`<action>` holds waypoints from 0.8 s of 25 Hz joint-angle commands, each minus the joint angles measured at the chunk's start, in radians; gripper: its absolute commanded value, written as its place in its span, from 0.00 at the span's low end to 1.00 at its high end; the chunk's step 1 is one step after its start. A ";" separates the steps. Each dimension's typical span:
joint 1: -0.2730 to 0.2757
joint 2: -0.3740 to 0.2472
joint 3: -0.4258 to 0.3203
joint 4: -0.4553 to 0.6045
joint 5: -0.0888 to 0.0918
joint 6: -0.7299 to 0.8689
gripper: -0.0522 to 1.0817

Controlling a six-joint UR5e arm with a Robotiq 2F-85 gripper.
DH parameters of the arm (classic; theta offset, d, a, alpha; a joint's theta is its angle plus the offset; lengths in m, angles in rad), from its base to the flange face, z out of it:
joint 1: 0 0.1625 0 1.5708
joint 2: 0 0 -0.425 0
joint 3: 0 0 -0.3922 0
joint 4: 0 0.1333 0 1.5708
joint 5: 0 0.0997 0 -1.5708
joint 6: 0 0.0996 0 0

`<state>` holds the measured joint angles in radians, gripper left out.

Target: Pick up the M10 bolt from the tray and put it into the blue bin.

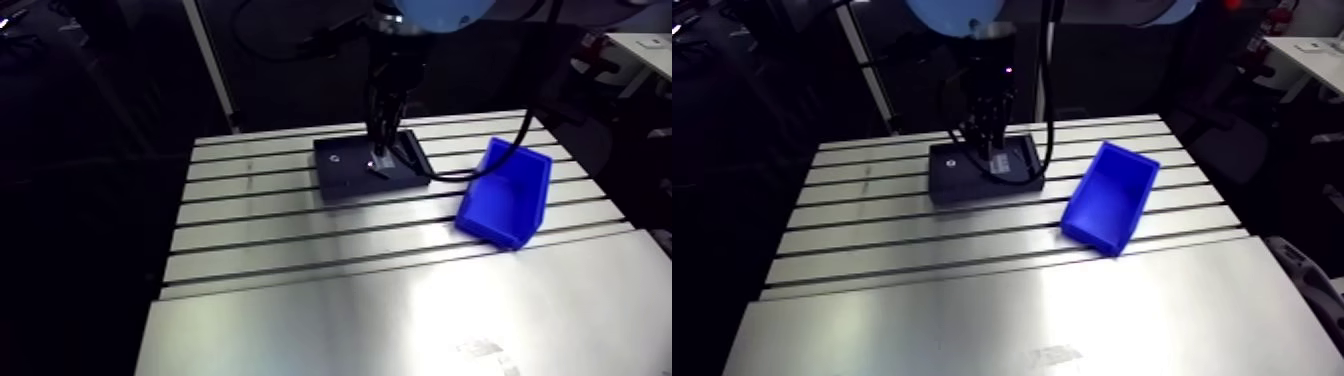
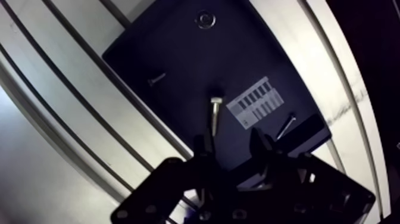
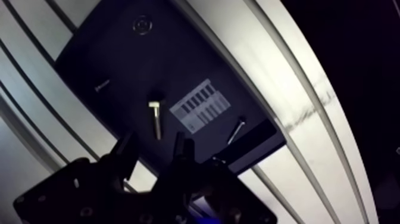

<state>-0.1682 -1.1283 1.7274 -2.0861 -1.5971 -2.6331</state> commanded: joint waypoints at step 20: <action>-0.002 0.022 0.047 -0.070 0.004 -0.051 0.57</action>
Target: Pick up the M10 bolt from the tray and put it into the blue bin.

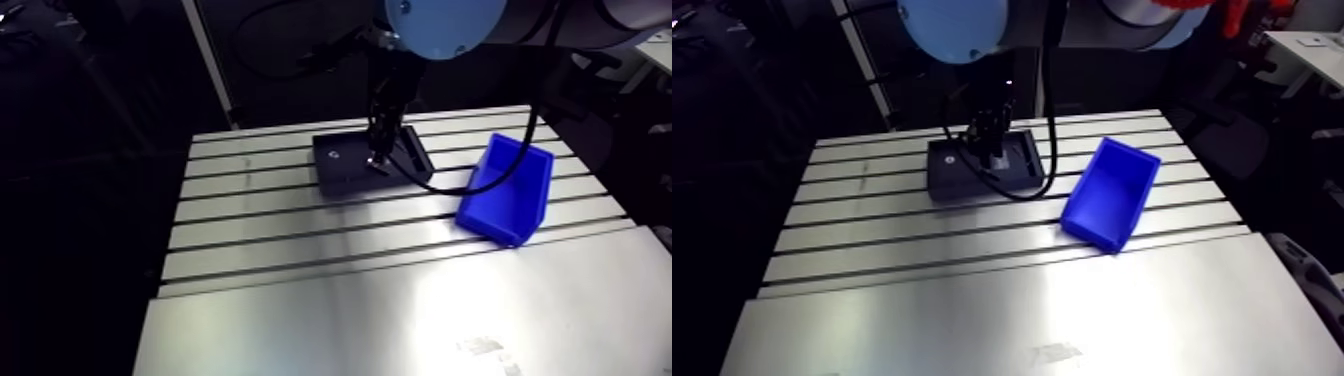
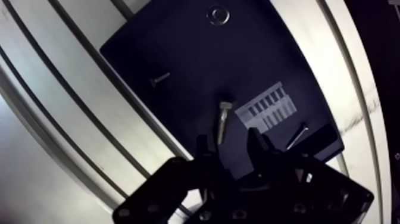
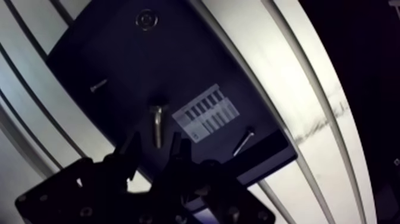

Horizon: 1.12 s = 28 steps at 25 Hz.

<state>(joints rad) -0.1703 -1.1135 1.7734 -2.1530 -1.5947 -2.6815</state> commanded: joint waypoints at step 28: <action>-0.003 0.033 0.007 -0.005 0.002 -0.022 0.60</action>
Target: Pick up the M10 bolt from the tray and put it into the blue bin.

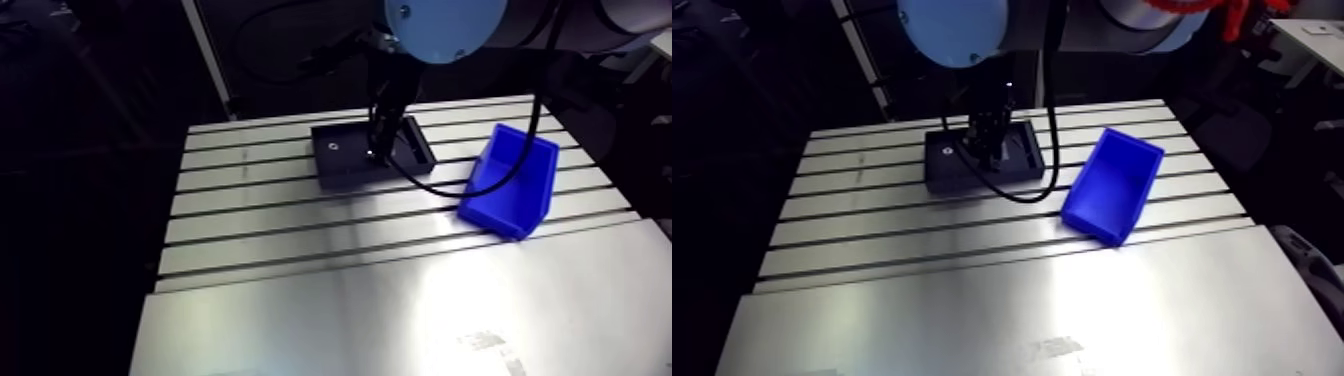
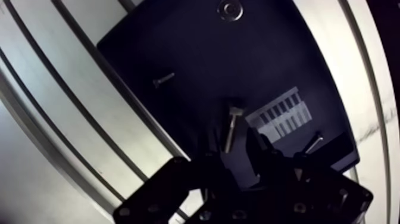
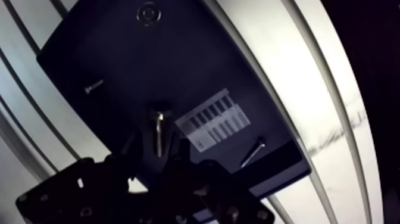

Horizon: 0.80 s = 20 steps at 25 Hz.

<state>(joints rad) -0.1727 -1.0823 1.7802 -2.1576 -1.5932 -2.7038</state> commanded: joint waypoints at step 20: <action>0.001 0.009 0.011 -0.034 -0.004 -0.011 0.64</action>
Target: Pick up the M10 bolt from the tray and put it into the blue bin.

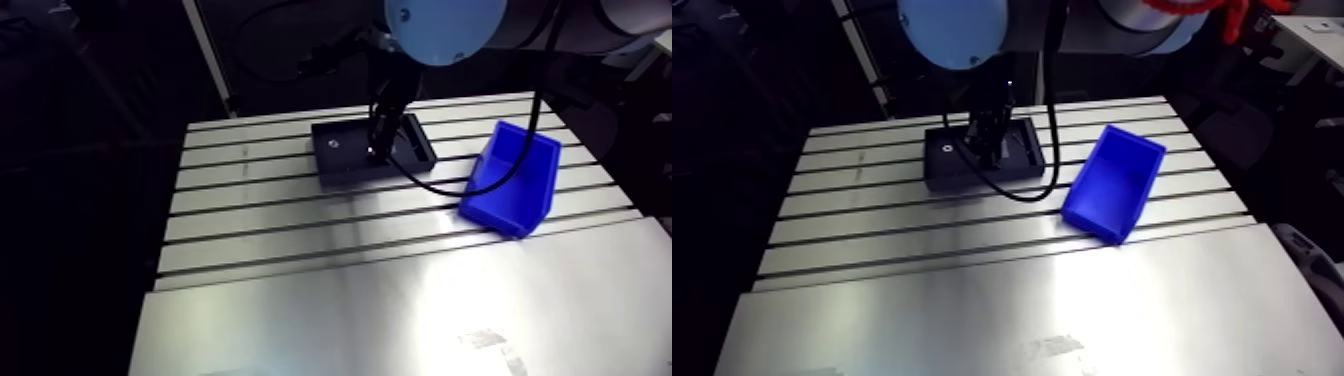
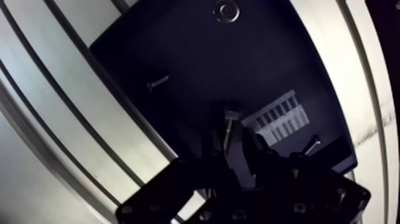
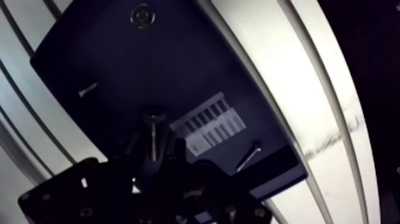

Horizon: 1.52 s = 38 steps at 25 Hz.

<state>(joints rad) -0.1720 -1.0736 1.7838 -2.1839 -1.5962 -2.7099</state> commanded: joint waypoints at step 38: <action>-0.004 -0.004 -0.008 -0.008 0.002 -0.015 0.86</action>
<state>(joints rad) -0.1752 -1.0752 1.7849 -2.1929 -1.5973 -2.7253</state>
